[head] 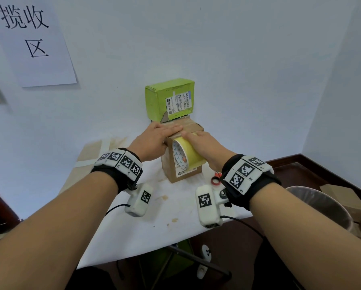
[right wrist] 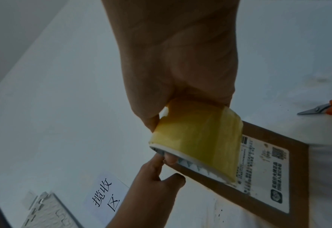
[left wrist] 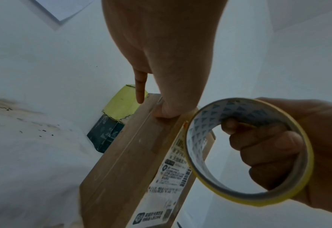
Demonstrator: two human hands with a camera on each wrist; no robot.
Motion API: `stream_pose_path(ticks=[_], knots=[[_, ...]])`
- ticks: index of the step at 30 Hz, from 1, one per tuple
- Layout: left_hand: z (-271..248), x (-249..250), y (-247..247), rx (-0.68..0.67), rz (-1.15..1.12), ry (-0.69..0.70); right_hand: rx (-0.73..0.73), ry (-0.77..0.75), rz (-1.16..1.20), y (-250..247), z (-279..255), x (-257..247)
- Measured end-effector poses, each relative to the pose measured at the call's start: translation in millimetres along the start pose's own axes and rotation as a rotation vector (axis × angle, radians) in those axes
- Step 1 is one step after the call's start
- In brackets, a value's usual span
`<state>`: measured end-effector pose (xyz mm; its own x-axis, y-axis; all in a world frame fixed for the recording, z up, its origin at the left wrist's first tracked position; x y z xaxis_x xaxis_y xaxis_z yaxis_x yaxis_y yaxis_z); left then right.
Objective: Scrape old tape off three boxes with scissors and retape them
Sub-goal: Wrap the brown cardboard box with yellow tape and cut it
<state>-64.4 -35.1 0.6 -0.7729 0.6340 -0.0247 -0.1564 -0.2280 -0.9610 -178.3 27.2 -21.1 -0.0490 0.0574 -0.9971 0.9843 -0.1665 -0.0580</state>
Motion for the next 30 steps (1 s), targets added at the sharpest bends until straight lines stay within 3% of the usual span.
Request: stream_pose_path(ticks=[30], knots=[[1.3, -1.0, -0.2, -0.121, -0.24, -0.036, 0.021, 0.217, 0.017, 9.2, 11.8, 37.7]])
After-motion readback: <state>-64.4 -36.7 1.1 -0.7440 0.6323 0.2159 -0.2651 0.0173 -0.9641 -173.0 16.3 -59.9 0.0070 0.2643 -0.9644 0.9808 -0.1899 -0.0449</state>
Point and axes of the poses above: each hand's wrist, its own z-axis towards the middle knuckle, its own y-axis out of the palm, x = y × z, the point moved 9 cm from there along z, towards the middle knuckle, and after that the axes turned 12 degrees about z, right-handed, at the moved point
